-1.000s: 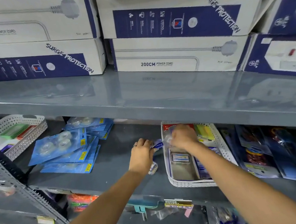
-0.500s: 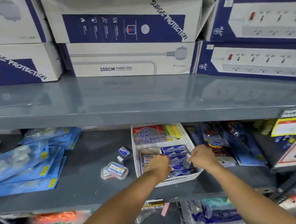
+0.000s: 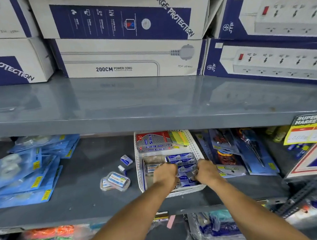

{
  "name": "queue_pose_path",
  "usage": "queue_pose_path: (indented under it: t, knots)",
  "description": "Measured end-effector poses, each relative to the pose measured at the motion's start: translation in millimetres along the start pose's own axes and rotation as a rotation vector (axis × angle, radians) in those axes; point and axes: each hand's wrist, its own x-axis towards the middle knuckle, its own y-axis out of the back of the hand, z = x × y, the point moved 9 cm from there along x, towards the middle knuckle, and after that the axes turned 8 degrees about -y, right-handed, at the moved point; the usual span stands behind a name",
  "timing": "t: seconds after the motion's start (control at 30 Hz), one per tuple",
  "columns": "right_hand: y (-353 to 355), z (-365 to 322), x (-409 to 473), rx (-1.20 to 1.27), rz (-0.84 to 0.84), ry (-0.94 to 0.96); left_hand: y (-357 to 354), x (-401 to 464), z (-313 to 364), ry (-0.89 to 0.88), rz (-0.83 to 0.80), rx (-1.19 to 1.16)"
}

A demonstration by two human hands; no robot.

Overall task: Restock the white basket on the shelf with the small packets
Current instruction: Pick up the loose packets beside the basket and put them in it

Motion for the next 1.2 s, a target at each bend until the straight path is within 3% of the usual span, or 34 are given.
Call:
queue_pose_path:
  t: [0.2, 0.4, 0.8, 0.93, 1.07, 1.2]
  knots:
    - [3, -10, 1, -0.175, 0.075, 0.065, 0, 3, 1, -0.021, 0.016, -0.022]
    - [5, -14, -5, -0.195, 0.104, 0.098, -5, 6, -4, 0.000, -0.011, -0.008]
    - [-1, -10, 8, -0.228, 0.007, 0.068, -3, 0, -11, -0.046, 0.001, -0.102]
    - [8, -23, 9, -0.304, 0.017, 0.068, 48, -22, -32, -0.104, 0.206, -0.057]
    - [17, -67, 8, -0.250, 0.144, 0.118, 95, -42, -91, 0.072, 0.382, -0.125]
    - [12, -127, 3, -0.137, 0.203, 0.198, 96, -56, -153, 0.286, 0.204, -0.144]
